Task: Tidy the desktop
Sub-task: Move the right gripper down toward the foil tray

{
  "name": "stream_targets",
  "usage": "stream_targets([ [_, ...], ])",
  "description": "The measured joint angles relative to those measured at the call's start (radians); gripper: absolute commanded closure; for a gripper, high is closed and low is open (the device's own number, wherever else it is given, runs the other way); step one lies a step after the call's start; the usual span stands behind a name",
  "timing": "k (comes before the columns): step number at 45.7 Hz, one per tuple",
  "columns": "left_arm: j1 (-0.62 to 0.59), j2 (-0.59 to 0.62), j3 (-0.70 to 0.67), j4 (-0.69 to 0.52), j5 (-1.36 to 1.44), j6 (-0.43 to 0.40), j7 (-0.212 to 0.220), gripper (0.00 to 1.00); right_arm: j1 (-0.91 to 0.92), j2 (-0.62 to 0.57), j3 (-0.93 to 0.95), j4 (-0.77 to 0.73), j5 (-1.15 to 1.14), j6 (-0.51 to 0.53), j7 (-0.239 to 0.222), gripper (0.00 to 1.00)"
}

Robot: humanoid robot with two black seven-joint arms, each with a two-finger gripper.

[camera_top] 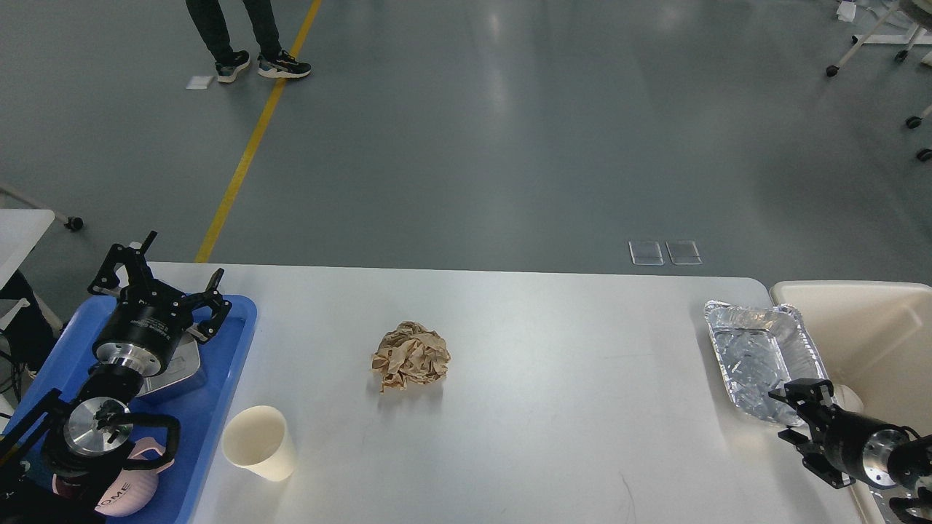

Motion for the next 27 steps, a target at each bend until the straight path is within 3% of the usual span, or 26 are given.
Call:
stream_targets([
  [5, 0.0, 0.0, 0.0, -0.001, 0.0, 0.0, 0.0, 0.03, 0.008, 0.022, -0.011, -0.018, -0.001, 0.002, 0.0, 0.37],
  [6, 0.0, 0.0, 0.0, -0.001, 0.0, 0.0, 0.0, 0.03, 0.009, 0.027, -0.014, -0.021, -0.001, 0.002, 0.0, 0.43],
  [9, 0.0, 0.0, 0.0, -0.001, 0.0, 0.0, 0.0, 0.03, 0.011, 0.034, -0.019, -0.026, -0.001, 0.002, 0.0, 0.75],
  [15, 0.001, 0.0, 0.0, -0.001, 0.0, 0.0, 0.0, 0.03, 0.024, 0.035, -0.029, -0.03, -0.001, 0.004, 0.005, 0.99],
  [27, 0.011, 0.001, -0.001, -0.002, 0.0, 0.0, 0.0, 0.03, 0.031, 0.03, -0.042, -0.027, -0.004, 0.02, 0.012, 1.0],
])
